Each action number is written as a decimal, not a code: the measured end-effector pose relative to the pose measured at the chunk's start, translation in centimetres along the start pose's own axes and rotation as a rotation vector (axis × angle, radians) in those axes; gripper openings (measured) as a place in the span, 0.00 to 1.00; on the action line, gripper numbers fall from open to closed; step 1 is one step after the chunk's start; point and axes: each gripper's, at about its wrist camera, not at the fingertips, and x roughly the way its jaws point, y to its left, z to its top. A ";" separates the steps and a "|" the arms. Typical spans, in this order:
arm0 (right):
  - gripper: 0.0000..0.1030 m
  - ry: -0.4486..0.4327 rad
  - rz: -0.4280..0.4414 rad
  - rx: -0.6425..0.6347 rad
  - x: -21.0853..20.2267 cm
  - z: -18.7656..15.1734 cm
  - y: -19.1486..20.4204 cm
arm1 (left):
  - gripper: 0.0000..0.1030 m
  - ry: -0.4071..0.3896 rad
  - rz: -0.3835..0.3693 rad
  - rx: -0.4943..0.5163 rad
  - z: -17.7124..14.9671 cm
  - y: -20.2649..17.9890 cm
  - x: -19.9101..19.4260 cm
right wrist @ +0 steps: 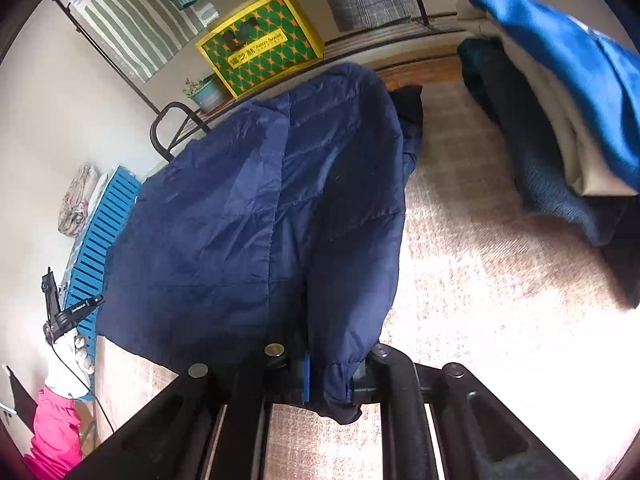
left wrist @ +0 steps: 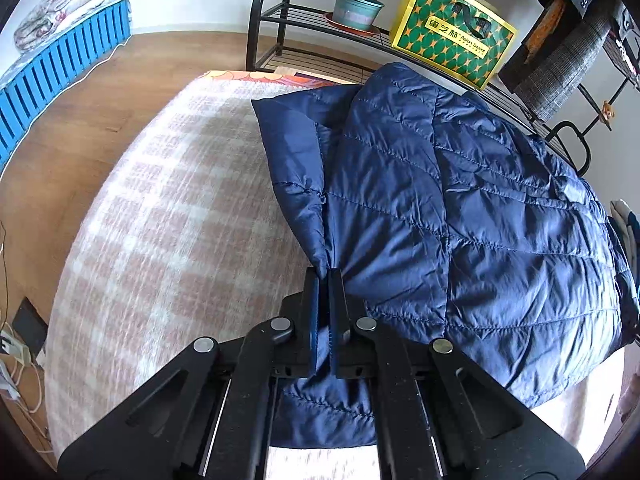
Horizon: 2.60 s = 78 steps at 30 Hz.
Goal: Fold large clothes
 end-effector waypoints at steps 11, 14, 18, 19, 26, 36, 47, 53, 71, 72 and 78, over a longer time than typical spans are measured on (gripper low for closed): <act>0.15 0.026 -0.060 -0.063 -0.8 -1.1 -0.1 | 0.09 -0.018 0.143 -0.019 -2.5 1.9 -1.9; 0.40 -0.006 -0.009 0.002 -1.4 -1.8 -1.7 | 0.09 -0.096 0.135 -0.001 -2.1 1.1 -5.0; 0.52 -0.027 0.071 0.113 -1.4 -3.7 -3.4 | 0.09 -0.153 0.056 0.167 -0.7 -5.8 -7.3; 0.52 -0.027 0.087 0.143 -1.2 -4.0 -3.8 | 0.09 -0.150 0.021 0.207 -0.2 -7.9 -7.1; 0.44 -0.013 0.113 0.200 0.3 -4.0 -3.3 | 0.09 -0.008 -0.172 0.339 3.3 -21.5 -1.0; 0.13 -0.008 -0.019 0.059 0.3 -3.7 -1.6 | 0.09 0.157 -0.045 0.463 5.8 -29.5 11.5; 0.40 -0.082 0.050 0.058 -3.0 -5.4 -2.8 | 0.09 -0.119 0.058 0.461 6.6 -29.4 6.8; 0.59 -0.040 0.130 0.137 -2.9 -7.0 -2.7 | 0.09 -0.133 -0.064 0.483 0.7 -28.3 -0.2; 0.09 -0.139 -0.117 0.114 -2.4 -3.6 2.4 | 0.09 -0.094 -0.082 0.464 -7.3 -28.0 1.8; 0.09 -0.148 -0.128 0.089 -2.9 -3.5 3.0 | 0.09 -0.107 -0.123 0.418 -7.2 -27.3 0.6; 0.08 -0.200 -0.169 -0.023 -5.3 -2.0 6.9 | 0.09 -0.090 -0.227 0.397 -9.6 -26.5 -1.0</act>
